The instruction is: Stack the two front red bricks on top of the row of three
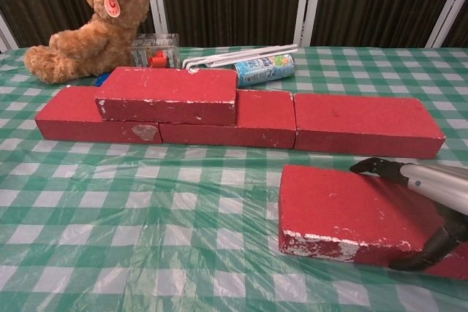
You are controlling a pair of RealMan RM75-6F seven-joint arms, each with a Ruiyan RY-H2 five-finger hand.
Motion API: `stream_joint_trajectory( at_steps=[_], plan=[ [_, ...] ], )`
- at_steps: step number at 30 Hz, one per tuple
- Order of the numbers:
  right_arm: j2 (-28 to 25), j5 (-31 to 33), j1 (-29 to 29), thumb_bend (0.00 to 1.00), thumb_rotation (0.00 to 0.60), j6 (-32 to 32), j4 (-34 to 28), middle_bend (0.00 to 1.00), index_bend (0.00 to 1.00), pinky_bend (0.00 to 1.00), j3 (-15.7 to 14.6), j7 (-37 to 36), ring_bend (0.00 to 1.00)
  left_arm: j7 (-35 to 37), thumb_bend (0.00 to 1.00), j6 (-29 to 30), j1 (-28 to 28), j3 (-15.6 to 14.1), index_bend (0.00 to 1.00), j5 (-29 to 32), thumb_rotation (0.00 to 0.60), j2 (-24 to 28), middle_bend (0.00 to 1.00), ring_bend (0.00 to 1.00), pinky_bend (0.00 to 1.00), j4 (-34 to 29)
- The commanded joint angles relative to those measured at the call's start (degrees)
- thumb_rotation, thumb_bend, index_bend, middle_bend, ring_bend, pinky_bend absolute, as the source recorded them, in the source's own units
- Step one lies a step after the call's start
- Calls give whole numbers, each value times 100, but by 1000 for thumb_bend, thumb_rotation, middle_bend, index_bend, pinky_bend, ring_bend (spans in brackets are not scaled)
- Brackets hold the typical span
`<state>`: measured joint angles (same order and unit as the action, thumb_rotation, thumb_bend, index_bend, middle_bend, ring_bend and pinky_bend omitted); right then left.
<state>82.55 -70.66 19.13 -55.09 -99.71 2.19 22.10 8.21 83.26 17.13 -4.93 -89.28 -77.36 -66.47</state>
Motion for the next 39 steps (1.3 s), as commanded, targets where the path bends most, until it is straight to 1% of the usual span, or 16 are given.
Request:
stream_joint_trajectory(
  at_steps=[1,2,4,5,6,8,10,15,18,22,25,29,31,33,35,39],
  plan=[
    [43,129,65,146,600,18,15,3,13,0,31,63,0,-18,256,-6,-11,23,0,-19,600,-6,0,0,22,9],
    [47,157,80,146,600,13,5,26,49,2,32,71,1,-9,256,-5,-17,33,0,-30,600,-5,0,0,22,10],
    [25,148,97,165,600,-97,-33,176,264,85,27,179,87,2,256,16,-34,67,0,-47,600,0,0,0,22,16],
    [7,179,109,183,600,-110,-69,282,403,164,-1,240,169,3,257,1,-38,82,0,-49,600,-4,0,0,21,19],
    [-5,195,122,203,600,-122,-82,356,502,248,-19,294,248,4,258,-18,-41,90,0,-48,600,-3,0,0,21,19],
    [-17,196,132,214,600,-200,-114,418,580,320,-42,375,308,-13,259,-66,-43,109,0,-44,600,1,0,0,21,7],
    [-31,85,111,225,600,-340,-163,449,620,338,-43,341,328,-27,261,-80,-50,126,0,-53,600,-1,0,0,22,0],
    [-280,-430,48,237,600,-785,-423,470,648,338,-5,122,345,-59,264,-76,-90,161,0,-82,600,15,0,0,21,-35],
    [-530,-579,118,240,600,-928,-636,470,648,338,169,52,345,-111,265,-86,-111,176,0,-93,600,21,0,0,22,-59],
    [-897,-445,461,252,600,-776,-804,470,642,340,647,20,345,-219,263,-97,-135,199,0,-104,600,24,0,0,22,-108],
    [-1235,-163,981,261,600,-133,-705,470,633,340,1086,-244,345,-334,261,-102,-151,233,0,-94,600,5,0,0,22,-145],
    [-1565,236,1810,267,600,1010,-107,470,622,327,1587,-783,345,-523,263,-136,-161,288,0,-58,600,-44,0,0,22,-166],
    [-1585,408,2105,270,600,1423,268,470,620,326,1709,-1011,345,-616,264,-156,-167,315,0,-30,600,-70,0,0,22,-167],
    [-1503,560,2396,272,600,1753,771,470,618,326,1753,-1124,345,-727,264,-184,-171,346,0,5,600,-109,0,0,22,-152],
    [-1322,653,2608,273,600,1906,1302,470,618,326,1735,-1171,345,-816,264,-224,-170,370,0,35,600,-147,0,0,22,-131],
    [-982,751,2857,275,600,2119,2072,470,618,326,1687,-1445,345,-931,263,-304,-162,415,0,93,600,-200,0,0,22,-97]
  ],
)
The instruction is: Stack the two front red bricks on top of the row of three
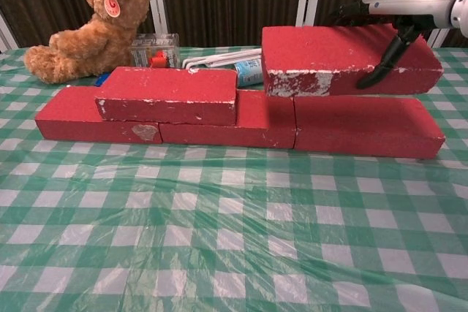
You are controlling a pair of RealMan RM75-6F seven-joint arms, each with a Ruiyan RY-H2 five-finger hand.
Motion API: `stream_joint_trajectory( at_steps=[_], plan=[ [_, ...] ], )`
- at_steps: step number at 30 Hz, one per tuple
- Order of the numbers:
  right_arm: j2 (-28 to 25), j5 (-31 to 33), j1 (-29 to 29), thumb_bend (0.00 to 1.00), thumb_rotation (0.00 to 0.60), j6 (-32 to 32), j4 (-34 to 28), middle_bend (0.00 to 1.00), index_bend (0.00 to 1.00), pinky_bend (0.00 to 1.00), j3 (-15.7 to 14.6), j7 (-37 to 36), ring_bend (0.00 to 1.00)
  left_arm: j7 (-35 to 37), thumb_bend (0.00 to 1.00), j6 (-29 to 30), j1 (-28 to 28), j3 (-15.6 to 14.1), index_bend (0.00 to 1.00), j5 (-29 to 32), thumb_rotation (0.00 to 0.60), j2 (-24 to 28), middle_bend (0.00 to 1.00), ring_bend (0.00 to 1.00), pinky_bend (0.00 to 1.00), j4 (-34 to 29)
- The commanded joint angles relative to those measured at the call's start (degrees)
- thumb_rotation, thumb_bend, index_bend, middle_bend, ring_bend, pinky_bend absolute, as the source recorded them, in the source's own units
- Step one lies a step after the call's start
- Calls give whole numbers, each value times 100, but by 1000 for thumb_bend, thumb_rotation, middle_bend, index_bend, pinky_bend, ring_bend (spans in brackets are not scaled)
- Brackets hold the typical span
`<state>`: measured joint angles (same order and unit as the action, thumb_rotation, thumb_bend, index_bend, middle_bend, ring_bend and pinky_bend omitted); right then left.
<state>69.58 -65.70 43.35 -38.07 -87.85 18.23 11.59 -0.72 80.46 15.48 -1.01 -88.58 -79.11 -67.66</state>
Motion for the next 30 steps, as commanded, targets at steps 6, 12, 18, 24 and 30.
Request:
stream_joint_trajectory(
  at_steps=[6,12,18,24,30],
  plan=[
    [610,-46,588,278,600,610,1532,470,618,326,-71,-940,345,-114,262,-47,1,84,0,60,600,-77,0,0,22,78],
    [757,-365,616,278,600,653,1741,470,616,326,-236,-1434,345,-100,264,-61,-1,104,0,48,600,-83,0,0,21,93],
    [842,-434,678,278,600,669,1718,470,604,326,-368,-1568,345,-31,262,-66,-3,118,0,29,600,-55,0,0,22,73],
    [962,-238,767,278,600,672,1628,470,595,326,-454,-1429,345,31,263,-57,-5,95,0,-37,600,-18,0,0,22,34],
    [1072,127,867,278,600,602,1588,470,586,326,-526,-1055,338,77,262,-26,-30,95,0,-59,600,25,0,0,22,-3]
  ],
)
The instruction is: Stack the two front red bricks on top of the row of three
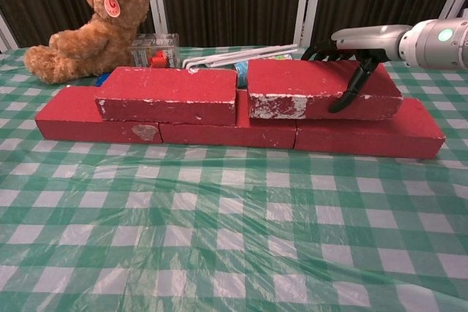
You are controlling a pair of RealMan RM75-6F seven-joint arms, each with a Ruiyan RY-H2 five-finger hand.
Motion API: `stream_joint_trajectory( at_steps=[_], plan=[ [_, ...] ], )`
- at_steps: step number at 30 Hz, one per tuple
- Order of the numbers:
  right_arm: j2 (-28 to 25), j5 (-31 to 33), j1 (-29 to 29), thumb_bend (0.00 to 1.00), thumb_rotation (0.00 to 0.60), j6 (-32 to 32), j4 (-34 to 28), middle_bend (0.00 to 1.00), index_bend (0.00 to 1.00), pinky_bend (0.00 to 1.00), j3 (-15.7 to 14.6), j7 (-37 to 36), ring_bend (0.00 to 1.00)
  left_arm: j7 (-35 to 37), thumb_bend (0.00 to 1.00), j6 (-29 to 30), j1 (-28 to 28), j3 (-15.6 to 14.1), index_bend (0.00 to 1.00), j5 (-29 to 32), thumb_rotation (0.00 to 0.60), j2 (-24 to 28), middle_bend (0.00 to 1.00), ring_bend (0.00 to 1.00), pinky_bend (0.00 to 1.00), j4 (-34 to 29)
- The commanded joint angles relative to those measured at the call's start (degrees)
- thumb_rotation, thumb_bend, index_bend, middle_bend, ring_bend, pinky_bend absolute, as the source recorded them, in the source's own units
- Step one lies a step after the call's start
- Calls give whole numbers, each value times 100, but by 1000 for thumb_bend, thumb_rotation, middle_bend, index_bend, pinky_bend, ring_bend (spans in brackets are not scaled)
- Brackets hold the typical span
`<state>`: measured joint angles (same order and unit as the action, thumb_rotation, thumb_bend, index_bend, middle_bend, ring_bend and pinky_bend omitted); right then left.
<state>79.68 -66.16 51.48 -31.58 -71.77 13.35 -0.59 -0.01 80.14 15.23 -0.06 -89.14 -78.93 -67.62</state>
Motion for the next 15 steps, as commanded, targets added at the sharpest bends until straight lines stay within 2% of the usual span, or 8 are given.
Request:
stream_joint_trajectory(
  at_steps=[1,15],
  plan=[
    [86,249,76,278,600,-76,-16,470,584,326,-52,254,336,14,262,13,-9,2,0,-8,600,15,0,0,22,-15],
    [332,1243,305,278,600,-487,-182,470,561,326,-189,1256,318,107,264,12,-23,6,0,-42,600,86,0,0,22,-66]
  ],
)
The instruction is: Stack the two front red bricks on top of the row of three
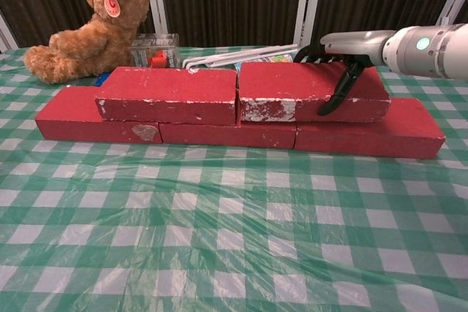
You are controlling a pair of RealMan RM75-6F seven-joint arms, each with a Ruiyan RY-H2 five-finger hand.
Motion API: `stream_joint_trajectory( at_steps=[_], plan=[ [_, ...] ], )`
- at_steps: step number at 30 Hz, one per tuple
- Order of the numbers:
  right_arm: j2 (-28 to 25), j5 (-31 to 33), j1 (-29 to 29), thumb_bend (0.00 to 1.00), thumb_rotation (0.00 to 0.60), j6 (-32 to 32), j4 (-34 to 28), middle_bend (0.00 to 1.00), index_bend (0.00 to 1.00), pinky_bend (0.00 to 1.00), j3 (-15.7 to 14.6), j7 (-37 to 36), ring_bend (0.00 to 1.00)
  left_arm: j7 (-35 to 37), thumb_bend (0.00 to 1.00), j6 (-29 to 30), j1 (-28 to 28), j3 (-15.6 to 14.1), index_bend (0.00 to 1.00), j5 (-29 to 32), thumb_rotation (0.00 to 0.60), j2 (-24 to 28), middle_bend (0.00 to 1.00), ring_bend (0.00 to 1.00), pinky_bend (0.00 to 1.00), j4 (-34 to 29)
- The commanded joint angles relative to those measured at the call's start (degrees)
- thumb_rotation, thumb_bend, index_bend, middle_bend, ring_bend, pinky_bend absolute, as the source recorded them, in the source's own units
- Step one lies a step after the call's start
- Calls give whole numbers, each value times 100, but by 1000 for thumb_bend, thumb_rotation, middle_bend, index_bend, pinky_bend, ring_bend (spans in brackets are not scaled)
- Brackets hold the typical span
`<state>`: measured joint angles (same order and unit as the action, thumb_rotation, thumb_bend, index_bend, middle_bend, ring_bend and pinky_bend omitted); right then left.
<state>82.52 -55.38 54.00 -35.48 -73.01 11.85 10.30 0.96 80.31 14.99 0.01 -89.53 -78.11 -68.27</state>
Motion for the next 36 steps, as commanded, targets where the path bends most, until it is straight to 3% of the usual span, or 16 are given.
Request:
stream_joint_trajectory(
  at_steps=[1,8,19,36],
  plan=[
    [61,218,65,278,600,-121,-72,470,559,326,-51,219,316,17,264,-10,2,0,0,-3,600,6,0,0,22,2],
    [130,588,137,279,600,-248,-147,470,523,326,-116,502,292,64,263,7,-7,2,0,-23,600,36,0,0,22,-11],
    [133,1054,229,278,600,-440,-306,348,316,293,-216,902,171,102,264,4,-13,21,0,-16,600,57,0,0,22,-9],
    [-61,1693,355,177,599,-630,-739,311,263,273,-346,1328,152,120,265,14,-18,18,0,-50,600,69,0,0,22,-28]
  ],
)
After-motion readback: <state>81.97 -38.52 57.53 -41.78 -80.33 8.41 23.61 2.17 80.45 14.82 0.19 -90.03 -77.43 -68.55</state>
